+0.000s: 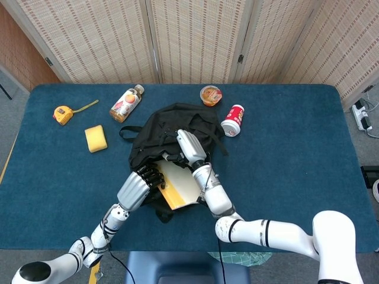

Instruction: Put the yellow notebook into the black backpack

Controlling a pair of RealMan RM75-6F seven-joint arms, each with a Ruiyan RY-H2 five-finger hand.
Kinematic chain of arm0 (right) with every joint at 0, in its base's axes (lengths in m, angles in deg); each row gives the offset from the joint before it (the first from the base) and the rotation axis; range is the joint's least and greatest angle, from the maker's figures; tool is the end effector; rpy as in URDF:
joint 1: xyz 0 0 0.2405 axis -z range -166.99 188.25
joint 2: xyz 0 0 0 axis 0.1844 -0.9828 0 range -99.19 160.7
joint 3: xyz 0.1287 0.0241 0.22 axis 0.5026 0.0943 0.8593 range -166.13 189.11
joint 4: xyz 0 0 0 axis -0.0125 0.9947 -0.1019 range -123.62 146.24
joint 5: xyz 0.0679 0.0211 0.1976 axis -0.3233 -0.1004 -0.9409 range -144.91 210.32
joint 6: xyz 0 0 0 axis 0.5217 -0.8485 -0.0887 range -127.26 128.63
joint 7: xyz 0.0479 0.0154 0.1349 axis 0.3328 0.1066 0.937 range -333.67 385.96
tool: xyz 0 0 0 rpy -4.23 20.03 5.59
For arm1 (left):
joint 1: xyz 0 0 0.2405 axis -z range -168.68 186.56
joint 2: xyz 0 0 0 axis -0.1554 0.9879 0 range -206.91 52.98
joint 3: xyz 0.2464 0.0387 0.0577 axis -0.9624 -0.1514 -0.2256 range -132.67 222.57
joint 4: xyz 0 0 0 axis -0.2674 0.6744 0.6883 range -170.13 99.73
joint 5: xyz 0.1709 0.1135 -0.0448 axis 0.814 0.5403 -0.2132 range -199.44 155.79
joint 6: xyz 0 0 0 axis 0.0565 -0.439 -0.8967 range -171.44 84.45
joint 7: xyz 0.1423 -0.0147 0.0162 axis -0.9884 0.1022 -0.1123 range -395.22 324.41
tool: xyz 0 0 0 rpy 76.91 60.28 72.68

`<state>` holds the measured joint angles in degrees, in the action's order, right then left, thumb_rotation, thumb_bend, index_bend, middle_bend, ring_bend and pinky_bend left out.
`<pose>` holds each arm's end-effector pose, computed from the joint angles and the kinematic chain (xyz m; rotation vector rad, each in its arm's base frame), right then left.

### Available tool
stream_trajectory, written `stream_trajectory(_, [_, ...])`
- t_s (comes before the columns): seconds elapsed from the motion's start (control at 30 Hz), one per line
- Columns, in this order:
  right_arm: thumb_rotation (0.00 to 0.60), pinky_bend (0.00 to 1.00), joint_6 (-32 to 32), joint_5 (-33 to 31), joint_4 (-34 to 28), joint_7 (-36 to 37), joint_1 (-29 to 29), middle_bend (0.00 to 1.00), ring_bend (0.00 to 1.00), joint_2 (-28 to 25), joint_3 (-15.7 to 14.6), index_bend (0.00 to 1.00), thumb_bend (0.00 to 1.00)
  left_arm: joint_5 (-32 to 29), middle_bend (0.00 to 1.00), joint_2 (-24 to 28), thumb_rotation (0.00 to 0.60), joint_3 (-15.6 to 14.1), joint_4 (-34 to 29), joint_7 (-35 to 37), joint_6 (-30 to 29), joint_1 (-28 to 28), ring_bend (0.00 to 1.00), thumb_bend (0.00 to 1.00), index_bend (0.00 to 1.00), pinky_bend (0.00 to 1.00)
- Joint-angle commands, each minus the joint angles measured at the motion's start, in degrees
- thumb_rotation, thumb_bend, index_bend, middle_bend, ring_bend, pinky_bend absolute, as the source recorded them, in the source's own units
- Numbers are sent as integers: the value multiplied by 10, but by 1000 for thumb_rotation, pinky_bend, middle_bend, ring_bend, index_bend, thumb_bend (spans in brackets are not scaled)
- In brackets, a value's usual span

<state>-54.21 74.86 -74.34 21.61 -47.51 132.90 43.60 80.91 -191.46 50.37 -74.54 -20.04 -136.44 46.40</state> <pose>0.0193 -0.3831 -0.0315 1.4704 -1.6496 1.5187 -0.1442 0.3045 -0.0487 -1.7596 -0.4867 -1.6876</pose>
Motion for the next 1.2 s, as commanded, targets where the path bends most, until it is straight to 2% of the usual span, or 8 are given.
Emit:
stream_trajectory(0.03, [600,58,-5,-2,-12,-3,2,367,275,-5,-4,774,739,-28,591,-26,600,12,51,-12,22,9,484,537,676,354])
stream_trajectory(0.23, [600,58,-9,-9,-29,-10,4,367,280,-14,-13,774,739,-71,596,-53,600,33,111,-18,52,15,490,541,673,360])
stream_trajectory(0.37, [600,58,-11,-15,-37,-12,4,368,280,-17,-15,774,739,-96,596,-63,600,45,126,-32,68,15,490,539,670,360])
stream_trajectory(0.87, [600,58,-15,-29,-57,-14,-1,367,281,-22,-19,774,740,-115,596,-98,600,29,118,-97,109,35,490,542,666,359])
stream_trajectory(1.03, [600,58,-18,-29,-64,-14,0,367,282,-24,-22,774,741,-127,596,-99,600,33,106,-136,147,52,490,539,659,353])
stream_trajectory(1.1, [600,58,-19,-29,-65,-14,1,367,281,-26,-23,773,741,-135,592,-95,600,35,98,-157,161,52,487,518,653,349])
stream_trajectory(1.2, [600,58,-20,-29,-67,-13,2,367,281,-27,-25,773,738,-150,551,-87,600,39,69,-201,175,43,456,350,586,331])
